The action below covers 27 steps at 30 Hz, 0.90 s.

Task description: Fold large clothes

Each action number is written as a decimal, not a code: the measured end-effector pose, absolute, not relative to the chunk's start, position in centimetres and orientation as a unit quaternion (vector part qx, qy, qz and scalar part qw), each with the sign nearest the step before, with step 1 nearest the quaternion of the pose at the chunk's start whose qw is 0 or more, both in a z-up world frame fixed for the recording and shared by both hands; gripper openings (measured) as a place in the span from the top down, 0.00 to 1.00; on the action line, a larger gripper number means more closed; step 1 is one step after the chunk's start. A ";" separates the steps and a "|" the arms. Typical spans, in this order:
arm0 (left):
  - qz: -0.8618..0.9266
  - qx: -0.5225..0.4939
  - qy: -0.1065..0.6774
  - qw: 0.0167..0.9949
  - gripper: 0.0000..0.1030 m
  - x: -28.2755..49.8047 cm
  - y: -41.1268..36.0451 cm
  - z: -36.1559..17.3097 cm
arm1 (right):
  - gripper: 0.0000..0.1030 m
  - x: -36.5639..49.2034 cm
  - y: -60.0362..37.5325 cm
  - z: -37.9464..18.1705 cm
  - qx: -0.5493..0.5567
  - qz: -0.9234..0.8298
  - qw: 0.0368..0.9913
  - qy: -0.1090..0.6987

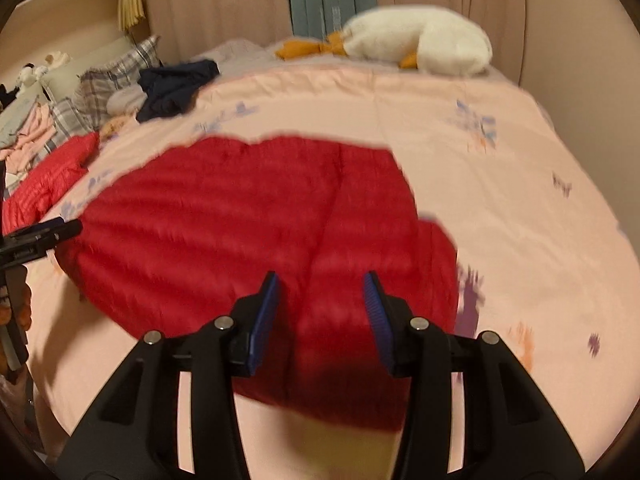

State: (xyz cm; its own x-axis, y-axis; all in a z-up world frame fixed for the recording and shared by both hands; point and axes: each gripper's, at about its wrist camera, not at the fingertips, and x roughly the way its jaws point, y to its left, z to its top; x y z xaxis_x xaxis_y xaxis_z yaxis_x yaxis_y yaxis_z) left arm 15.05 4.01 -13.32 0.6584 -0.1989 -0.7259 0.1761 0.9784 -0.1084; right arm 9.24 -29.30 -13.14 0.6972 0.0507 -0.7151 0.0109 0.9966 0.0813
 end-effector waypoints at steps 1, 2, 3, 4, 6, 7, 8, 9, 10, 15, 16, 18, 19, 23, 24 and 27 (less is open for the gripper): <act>-0.103 -0.012 0.405 0.908 0.03 15.1 3.9 -13.8 | 0.57 9.2 -29.6 -13.7 0.052 0.012 0.919 0.391; -0.101 -0.008 0.413 0.905 0.03 15.3 3.8 -14.5 | 0.58 9.2 -29.9 -14.1 0.063 0.013 0.917 0.394; -0.100 -0.006 0.415 0.904 0.03 15.2 3.7 -14.8 | 0.58 9.3 -30.2 -14.6 0.077 0.015 0.914 0.398; -0.099 -0.003 0.416 0.904 0.03 15.2 3.6 -15.0 | 0.58 9.2 -30.3 -14.9 0.085 0.016 0.912 0.401; -0.097 -0.003 0.416 0.904 0.03 15.1 3.7 -14.8 | 0.59 9.1 -30.4 -15.1 0.089 0.014 0.911 0.403; -0.096 -0.005 0.416 0.904 0.03 15.0 3.8 -14.6 | 0.59 9.0 -30.4 -14.9 0.089 0.012 0.911 0.403; -0.095 -0.006 0.416 0.904 0.03 14.7 3.9 -14.6 | 0.59 8.8 -30.4 -14.6 0.091 0.010 0.911 0.402; -0.095 -0.007 0.414 0.905 0.03 14.5 4.0 -14.4 | 0.59 8.5 -30.5 -14.2 0.095 0.009 0.912 0.399; -0.096 -0.007 0.412 0.906 0.03 14.3 4.1 -14.2 | 0.59 8.0 -30.6 -13.8 0.099 0.009 0.914 0.392; -0.091 0.003 0.415 0.905 0.03 14.0 4.3 -14.9 | 0.59 7.2 -31.4 -14.1 0.107 0.003 0.911 0.399; -0.090 -0.002 0.420 0.903 0.03 14.1 4.4 -15.1 | 0.59 7.4 -31.7 -14.8 0.114 0.000 0.906 0.408; -0.088 -0.007 0.425 0.901 0.03 13.9 4.4 -14.8 | 0.59 7.4 -32.1 -15.5 0.128 -0.003 0.898 0.420; -0.085 -0.003 0.425 0.901 0.03 13.6 4.4 -14.2 | 0.59 7.4 -32.0 -15.2 0.127 -0.009 0.897 0.423; -0.086 -0.001 0.414 0.906 0.03 12.2 4.2 -10.8 | 0.29 6.3 -31.0 -12.5 0.125 -0.017 0.901 0.414; -0.085 0.002 0.408 0.909 0.03 11.7 4.2 -9.7 | 0.25 6.0 -30.8 -11.6 0.126 -0.018 0.904 0.409; -0.086 0.005 0.403 0.911 0.01 10.4 3.8 -6.1 | 0.14 4.8 -29.8 -8.3 0.121 -0.022 0.910 0.396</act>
